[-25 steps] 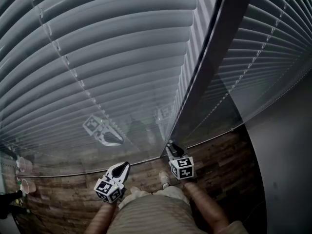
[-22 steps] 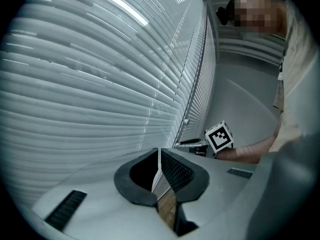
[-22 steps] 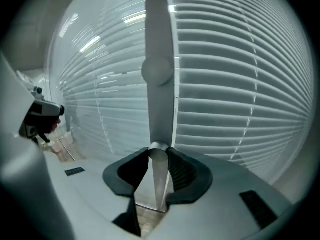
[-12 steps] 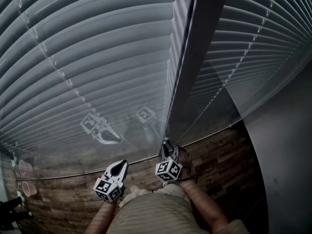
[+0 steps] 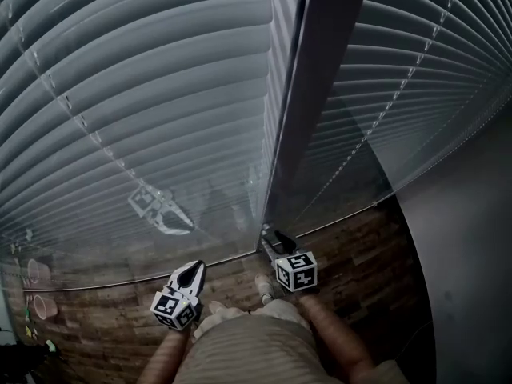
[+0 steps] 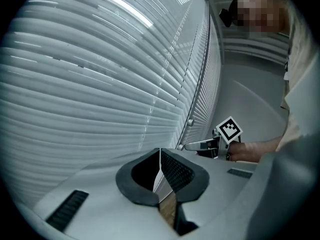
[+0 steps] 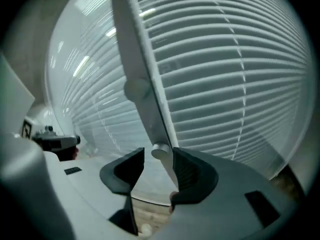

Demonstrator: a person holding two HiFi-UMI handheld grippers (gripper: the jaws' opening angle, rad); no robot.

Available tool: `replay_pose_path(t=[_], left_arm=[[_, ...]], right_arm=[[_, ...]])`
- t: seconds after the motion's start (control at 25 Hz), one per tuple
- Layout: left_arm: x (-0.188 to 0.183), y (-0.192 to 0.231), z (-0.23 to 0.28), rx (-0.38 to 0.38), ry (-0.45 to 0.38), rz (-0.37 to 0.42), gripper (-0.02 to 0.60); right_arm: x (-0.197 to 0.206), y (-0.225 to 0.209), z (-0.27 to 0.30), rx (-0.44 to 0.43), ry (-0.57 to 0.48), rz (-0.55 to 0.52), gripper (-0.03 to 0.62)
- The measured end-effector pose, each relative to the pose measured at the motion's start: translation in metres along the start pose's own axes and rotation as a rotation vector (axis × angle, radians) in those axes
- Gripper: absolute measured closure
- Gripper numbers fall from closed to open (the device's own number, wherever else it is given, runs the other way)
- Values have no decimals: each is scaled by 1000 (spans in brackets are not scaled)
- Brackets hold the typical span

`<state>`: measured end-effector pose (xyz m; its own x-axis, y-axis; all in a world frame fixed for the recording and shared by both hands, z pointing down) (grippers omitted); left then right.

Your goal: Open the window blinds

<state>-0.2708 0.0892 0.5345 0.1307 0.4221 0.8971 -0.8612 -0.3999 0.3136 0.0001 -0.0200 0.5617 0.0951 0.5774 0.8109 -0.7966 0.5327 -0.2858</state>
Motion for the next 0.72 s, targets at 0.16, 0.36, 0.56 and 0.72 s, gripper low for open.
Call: replay_pose_path(t=[0.16,0.36,0.56,0.72], left_arm=[[-5,-4,4,-16,0,-12,569],[-15,-10,11,-42,-6,-31,569],[-13,-8,16,-63,-7,-27,569],[-12,-6,16,-72,2,-17,569]], right_arm=[[4,-17,3,-119,-29,247,411],[2,-24,13,-246,-17,442,437],[4,-24,18,-213,13,346,467],[-2,-17,17,-140,52,158,470]])
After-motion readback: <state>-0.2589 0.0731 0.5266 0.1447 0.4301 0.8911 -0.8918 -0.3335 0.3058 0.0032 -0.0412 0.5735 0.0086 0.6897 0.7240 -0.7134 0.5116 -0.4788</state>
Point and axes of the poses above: the fingertips, and each gripper's own axes: z forward along the fingers, y to its left, x out of its underside, the point moved 8 cm from there along -z, backward along the fingers, and after that the axes turned 1 degree about -x, right-handed, at the moved point
